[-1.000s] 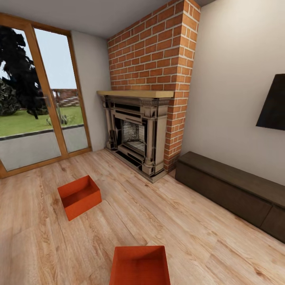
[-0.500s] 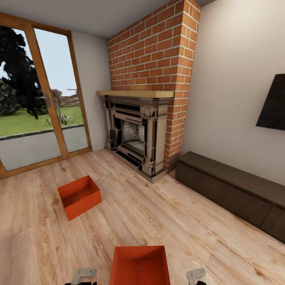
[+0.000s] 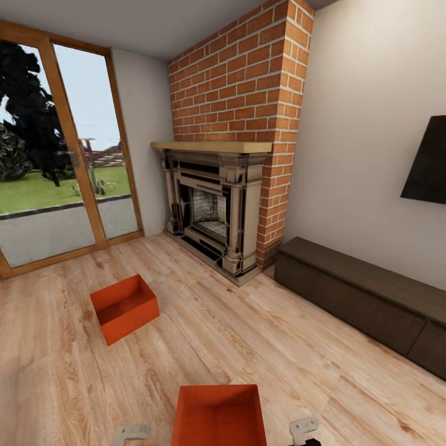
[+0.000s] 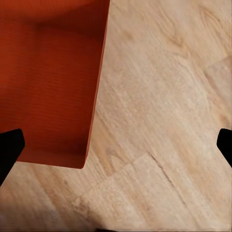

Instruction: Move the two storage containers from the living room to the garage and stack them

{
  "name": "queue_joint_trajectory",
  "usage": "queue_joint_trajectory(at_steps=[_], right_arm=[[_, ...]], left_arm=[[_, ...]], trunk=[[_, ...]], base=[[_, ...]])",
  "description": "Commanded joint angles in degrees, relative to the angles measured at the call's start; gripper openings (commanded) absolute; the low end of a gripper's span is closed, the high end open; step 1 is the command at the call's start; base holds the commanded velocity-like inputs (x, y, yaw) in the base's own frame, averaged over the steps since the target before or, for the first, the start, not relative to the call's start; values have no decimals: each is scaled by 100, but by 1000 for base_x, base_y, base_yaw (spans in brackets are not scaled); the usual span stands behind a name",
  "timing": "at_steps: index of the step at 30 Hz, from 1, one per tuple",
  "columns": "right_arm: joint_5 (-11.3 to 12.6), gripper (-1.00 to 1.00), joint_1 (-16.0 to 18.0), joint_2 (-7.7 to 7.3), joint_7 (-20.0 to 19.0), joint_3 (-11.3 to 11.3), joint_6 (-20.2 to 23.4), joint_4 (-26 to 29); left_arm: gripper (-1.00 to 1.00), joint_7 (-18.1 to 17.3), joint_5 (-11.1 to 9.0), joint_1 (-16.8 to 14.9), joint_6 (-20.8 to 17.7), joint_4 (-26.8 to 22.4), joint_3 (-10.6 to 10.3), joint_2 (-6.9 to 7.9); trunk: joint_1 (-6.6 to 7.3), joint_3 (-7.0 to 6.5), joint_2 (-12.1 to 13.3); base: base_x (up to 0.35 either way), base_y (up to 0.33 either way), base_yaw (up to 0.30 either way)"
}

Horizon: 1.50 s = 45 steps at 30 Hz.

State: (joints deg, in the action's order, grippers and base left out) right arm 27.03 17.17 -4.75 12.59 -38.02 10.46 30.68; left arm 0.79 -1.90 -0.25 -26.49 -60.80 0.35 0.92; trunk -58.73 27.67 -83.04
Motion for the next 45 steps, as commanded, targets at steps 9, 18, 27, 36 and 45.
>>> queue_joint_trajectory(at_steps=[9, 18, 27, 36, 45], right_arm=[[73, 100, 6, -8, 165, -47, 205, 17], [74, 100, 6, -3, 185, -47, 211, 17], [70, 100, 28, -8, 332, -51, 204, 34], [65, 100, 623, 201, 700, -52, 208, 10], [83, 100, 1264, 864, 821, -47, 49, -874]], left_arm=[[100, 17, -21, -3, -31, 101, 0, -4], [100, 18, -3, -2, -31, 129, 0, 5], [100, 19, 7, -49, -31, 128, 0, 26], [100, 20, -18, -732, -231, 351, 0, -10], [100, 20, 17, -2237, -270, 2129, -1, -350]], trunk=[[0, 73, -4], [0, 156, -4], [0, 239, -4], [0, 322, -4], [0, 405, -4]], base=[[0, 0, 0], [0, 0, 0], [0, 0, 50], [0, 0, 107], [0, 0, 124]])
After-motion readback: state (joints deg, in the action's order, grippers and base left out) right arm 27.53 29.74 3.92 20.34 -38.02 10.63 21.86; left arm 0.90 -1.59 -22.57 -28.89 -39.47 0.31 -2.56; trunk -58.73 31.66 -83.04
